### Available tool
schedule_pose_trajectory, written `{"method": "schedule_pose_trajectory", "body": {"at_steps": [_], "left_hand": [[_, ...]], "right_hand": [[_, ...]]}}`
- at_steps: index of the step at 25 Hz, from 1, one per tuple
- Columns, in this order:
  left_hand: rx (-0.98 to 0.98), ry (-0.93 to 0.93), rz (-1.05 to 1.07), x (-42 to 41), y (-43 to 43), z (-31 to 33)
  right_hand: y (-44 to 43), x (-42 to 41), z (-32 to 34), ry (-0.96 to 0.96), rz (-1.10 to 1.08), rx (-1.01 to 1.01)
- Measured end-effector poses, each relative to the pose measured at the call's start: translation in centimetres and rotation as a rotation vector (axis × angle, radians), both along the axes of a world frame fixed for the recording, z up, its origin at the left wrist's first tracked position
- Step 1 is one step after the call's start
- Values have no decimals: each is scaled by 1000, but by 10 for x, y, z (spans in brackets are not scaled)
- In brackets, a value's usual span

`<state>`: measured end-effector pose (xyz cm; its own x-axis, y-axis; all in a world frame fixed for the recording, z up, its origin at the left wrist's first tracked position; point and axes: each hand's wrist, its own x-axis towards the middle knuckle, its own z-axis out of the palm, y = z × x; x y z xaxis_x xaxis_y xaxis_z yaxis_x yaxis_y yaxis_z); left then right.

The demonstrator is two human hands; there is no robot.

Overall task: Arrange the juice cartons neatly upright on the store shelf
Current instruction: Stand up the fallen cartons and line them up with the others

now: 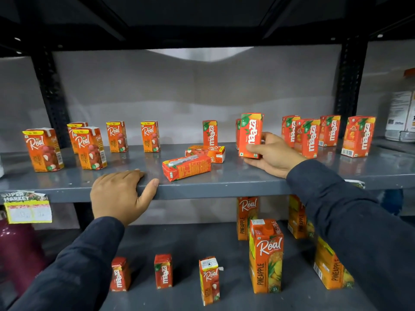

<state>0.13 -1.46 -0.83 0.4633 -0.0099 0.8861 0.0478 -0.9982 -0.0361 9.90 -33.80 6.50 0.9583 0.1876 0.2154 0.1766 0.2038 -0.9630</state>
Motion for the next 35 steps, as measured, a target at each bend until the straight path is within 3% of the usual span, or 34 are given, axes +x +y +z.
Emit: {"method": "schedule_pose_trajectory", "body": {"at_steps": [6, 16, 21, 25, 32, 35], "left_hand": [[5, 9, -1, -1, -2, 1], [-3, 16, -10, -4, -4, 2], [-12, 32, -15, -5, -4, 2], [-6, 33, -20, -5, -2, 2], [4, 31, -26, -4, -1, 2], [11, 25, -21, -4, -1, 1]], "right_hand": [[2, -6, -1, -134, -88, -181], [0, 1, -5, -188, -204, -213], [-5, 17, -5, -280, -508, -678], [-9, 24, 1, -216, -465, -981], [-7, 19, 0, -187, -501, -1033], [-8, 18, -2, -190, -573, -888]]}}
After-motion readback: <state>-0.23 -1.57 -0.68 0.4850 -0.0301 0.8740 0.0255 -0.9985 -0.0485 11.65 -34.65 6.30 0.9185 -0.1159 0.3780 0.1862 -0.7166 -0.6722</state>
